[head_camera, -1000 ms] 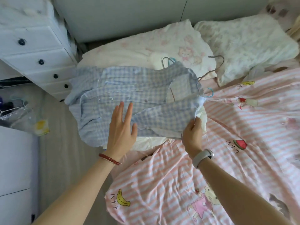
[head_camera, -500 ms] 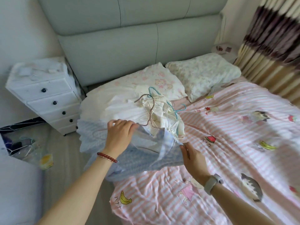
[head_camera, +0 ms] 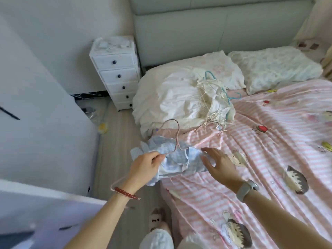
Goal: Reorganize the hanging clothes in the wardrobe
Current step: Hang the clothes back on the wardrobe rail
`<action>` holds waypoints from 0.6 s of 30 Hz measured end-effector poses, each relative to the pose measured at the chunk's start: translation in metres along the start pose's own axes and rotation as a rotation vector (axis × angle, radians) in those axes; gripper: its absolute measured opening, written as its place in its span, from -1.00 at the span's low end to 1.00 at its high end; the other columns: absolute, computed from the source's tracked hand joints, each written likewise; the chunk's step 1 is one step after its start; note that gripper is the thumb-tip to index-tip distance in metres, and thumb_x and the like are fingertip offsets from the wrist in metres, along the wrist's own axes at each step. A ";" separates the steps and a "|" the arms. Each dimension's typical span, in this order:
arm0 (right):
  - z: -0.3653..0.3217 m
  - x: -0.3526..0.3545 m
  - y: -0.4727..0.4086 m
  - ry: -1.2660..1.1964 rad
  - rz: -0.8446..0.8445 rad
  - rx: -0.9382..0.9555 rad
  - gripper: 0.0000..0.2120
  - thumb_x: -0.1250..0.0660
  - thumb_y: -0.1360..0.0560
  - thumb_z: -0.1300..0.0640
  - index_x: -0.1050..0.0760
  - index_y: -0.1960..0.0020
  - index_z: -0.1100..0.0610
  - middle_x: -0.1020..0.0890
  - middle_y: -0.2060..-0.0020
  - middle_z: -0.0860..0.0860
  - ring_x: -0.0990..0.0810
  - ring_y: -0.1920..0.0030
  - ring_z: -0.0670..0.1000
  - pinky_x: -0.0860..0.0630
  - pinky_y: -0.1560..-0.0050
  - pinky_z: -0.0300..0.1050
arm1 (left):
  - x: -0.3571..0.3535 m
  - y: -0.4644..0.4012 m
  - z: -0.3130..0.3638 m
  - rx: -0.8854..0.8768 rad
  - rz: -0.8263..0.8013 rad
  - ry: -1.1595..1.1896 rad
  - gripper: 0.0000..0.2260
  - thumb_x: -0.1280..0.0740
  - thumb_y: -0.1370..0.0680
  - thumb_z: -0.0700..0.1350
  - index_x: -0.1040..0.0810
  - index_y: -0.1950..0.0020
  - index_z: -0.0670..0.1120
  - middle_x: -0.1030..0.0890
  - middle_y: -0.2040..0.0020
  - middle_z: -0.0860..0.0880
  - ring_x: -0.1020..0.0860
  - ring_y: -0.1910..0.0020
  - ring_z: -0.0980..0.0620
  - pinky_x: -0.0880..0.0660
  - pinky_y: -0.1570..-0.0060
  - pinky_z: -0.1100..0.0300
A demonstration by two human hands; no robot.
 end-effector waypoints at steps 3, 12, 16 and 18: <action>-0.046 -0.021 0.002 0.059 -0.051 0.132 -0.67 -0.19 -0.46 -0.01 -0.56 -0.06 0.17 -0.61 0.07 0.10 -0.56 0.02 0.18 -0.40 0.02 0.04 | 0.019 0.059 -0.020 0.102 0.094 0.094 -0.68 -0.25 -0.57 -0.12 -0.39 0.40 -0.03 -0.32 0.58 0.09 -0.30 0.52 0.15 -0.20 0.45 0.31; -0.182 -0.107 0.057 0.046 -0.392 0.586 -0.74 -0.30 -0.46 0.03 -0.57 0.18 0.24 -0.63 0.26 0.13 -0.62 0.25 0.15 -0.45 0.18 -0.09 | 0.074 0.249 -0.113 0.427 0.329 0.129 -0.65 -0.24 -0.56 -0.11 -0.28 0.42 -0.03 -0.27 0.51 0.06 -0.24 0.45 0.10 -0.23 0.37 0.14; -0.266 -0.149 0.107 -0.007 -0.511 0.781 -0.71 -0.25 -0.49 0.01 -0.54 0.24 0.22 -0.56 0.35 0.08 -0.56 0.41 0.11 -0.37 0.38 -0.14 | 0.114 0.357 -0.151 0.602 0.585 0.162 -0.68 -0.26 -0.56 -0.13 -0.33 0.38 -0.16 -0.28 0.48 0.02 -0.23 0.45 0.15 -0.18 0.38 0.22; -0.310 -0.166 0.138 -0.056 -0.581 0.863 -0.78 -0.32 -0.49 0.10 -0.53 0.23 0.24 -0.52 0.35 0.08 -0.52 0.41 0.13 -0.37 0.40 -0.15 | 0.130 0.416 -0.163 0.690 0.696 0.177 -0.68 -0.25 -0.57 -0.13 -0.32 0.37 -0.14 -0.27 0.48 0.04 -0.25 0.45 0.14 -0.20 0.34 0.17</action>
Point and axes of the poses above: each hand's wrist, its own y-axis away from the middle knuckle, its own x-axis out of the back of the hand, z = x × y, the point moved 1 cm from there along -y, towards the middle knuckle
